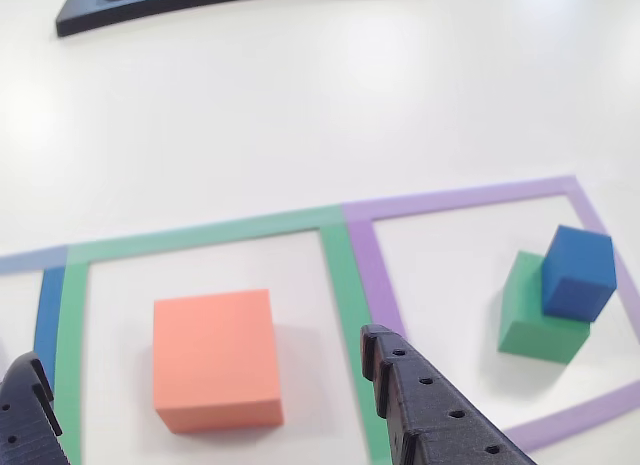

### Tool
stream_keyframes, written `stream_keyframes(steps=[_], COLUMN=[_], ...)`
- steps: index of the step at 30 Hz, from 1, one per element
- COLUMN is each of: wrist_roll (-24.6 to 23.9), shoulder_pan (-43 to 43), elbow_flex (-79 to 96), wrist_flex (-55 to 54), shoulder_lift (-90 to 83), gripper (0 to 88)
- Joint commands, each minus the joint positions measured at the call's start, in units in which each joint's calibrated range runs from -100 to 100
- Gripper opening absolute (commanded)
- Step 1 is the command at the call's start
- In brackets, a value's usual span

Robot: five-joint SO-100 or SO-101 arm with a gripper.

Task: Tower of hanoi

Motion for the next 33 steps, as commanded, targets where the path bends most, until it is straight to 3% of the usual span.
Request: stream_keyframes(steps=[1, 15, 33], wrist_roll=[1.18, 1.18, 1.18], shoulder_pan=[-0.49, -0.26, -2.62], elbow_flex=[0.16, -3.47, -9.29], wrist_flex=[-13.16, -38.66, -51.53], shoulder_lift=[9.79, 37.76, 55.46], gripper=[37.6, 37.4, 36.5])
